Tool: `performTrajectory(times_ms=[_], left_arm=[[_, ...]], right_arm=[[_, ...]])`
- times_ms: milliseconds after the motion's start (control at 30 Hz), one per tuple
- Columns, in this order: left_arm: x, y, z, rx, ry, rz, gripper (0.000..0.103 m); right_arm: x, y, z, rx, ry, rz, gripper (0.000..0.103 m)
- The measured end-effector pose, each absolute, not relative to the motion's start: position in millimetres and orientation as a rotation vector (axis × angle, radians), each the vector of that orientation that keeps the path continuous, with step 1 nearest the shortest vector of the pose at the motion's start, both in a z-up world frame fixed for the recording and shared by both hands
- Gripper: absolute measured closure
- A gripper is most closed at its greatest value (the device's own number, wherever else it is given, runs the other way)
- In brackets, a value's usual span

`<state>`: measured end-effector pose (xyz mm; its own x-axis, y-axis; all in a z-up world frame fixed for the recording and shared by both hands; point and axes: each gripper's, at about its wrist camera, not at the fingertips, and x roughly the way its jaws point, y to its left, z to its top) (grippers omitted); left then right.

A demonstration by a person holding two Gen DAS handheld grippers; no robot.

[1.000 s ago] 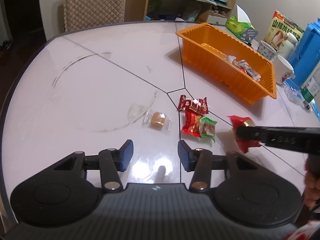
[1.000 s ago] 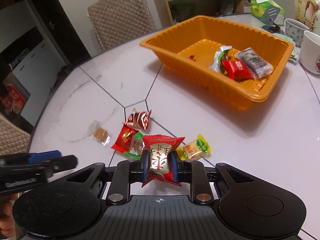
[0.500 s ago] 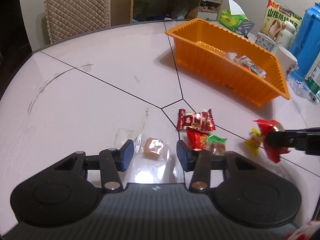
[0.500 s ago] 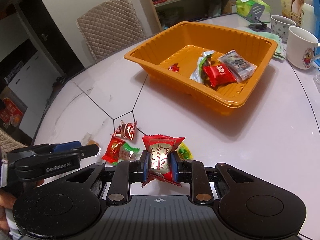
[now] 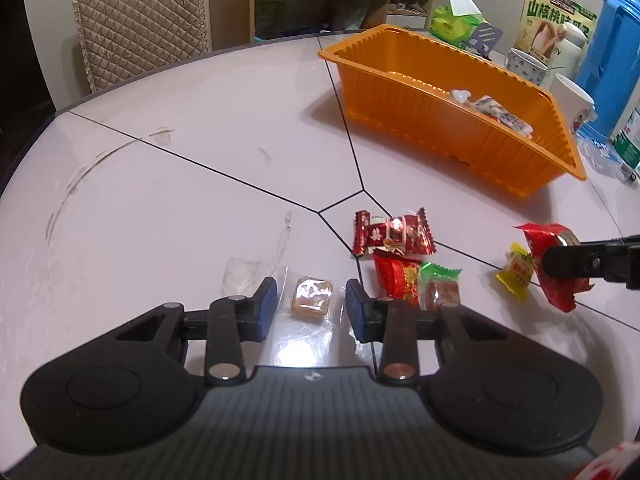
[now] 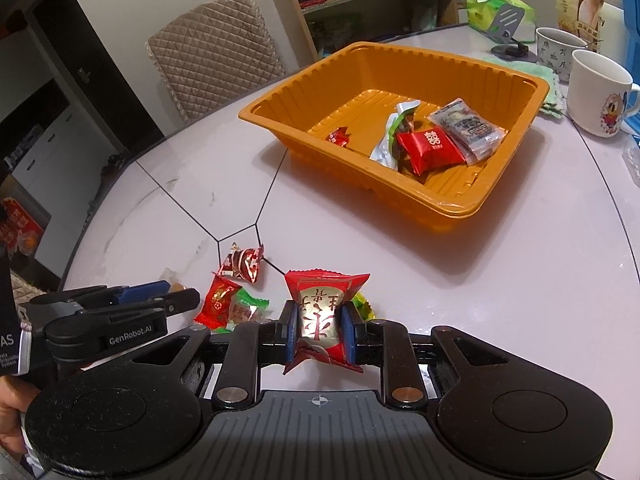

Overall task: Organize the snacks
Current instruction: 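Grasp the clear cookie packet with the left tool while the right tool holds the red candy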

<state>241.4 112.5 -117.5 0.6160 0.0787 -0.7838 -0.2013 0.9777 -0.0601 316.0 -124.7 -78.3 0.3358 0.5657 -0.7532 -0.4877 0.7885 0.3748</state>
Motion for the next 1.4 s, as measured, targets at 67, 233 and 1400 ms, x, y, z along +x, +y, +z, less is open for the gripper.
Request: performTrajectory(times_ms=[67, 233, 1400], left_arm=[[241, 111, -117, -0.148, 0.893, 0.166, 0.07], [240, 110, -115, -0.155, 0.902, 0.17, 0.072], [225, 108, -118, -0.052, 0.937, 0.169, 0.051]], right_arm=[[315, -125, -79, 0.084, 1.018, 0.689, 0.08], [315, -125, -78, 0.084, 1.015, 0.692, 0.08], [304, -145, -72, 0.114, 1.012, 0.683, 0.08]])
